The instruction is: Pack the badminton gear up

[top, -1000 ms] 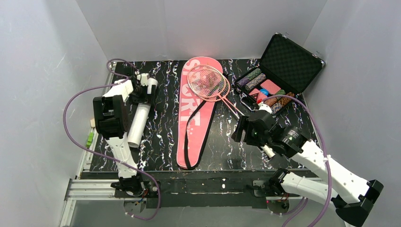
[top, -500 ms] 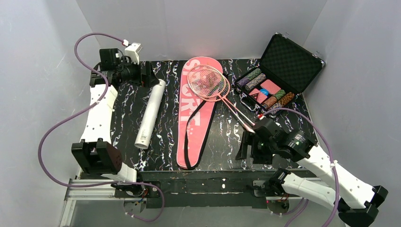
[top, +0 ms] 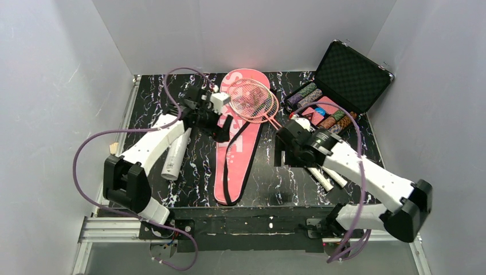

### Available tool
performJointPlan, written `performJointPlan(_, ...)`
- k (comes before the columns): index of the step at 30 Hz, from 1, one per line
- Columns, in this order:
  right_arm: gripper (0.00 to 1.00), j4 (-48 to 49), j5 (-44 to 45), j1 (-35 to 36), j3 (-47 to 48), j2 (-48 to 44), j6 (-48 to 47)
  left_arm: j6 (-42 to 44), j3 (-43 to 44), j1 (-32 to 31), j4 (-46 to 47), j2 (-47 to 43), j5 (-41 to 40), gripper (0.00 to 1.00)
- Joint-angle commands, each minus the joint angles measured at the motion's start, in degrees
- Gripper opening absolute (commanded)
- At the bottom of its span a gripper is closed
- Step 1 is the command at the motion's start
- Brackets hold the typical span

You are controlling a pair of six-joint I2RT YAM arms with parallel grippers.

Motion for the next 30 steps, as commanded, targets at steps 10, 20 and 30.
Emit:
performJointPlan(10, 0.94, 15.4, 16.7, -13.5, 12.0, 27.6, -24.9, -4.2, -5.2, -12.9, 17.8, 6.4, -15.6, 0.98)
performJointPlan(20, 0.93, 25.4, 4.3, -19.4, 18.4, 37.5, -39.5, -9.5, -2.1, -19.5, 23.6, 13.2, -16.6, 0.98)
performJointPlan(30, 0.90, 29.3, -9.5, -24.2, 21.3, 41.4, -44.4, -10.0, -2.0, -18.5, 22.9, 11.6, -17.1, 0.98)
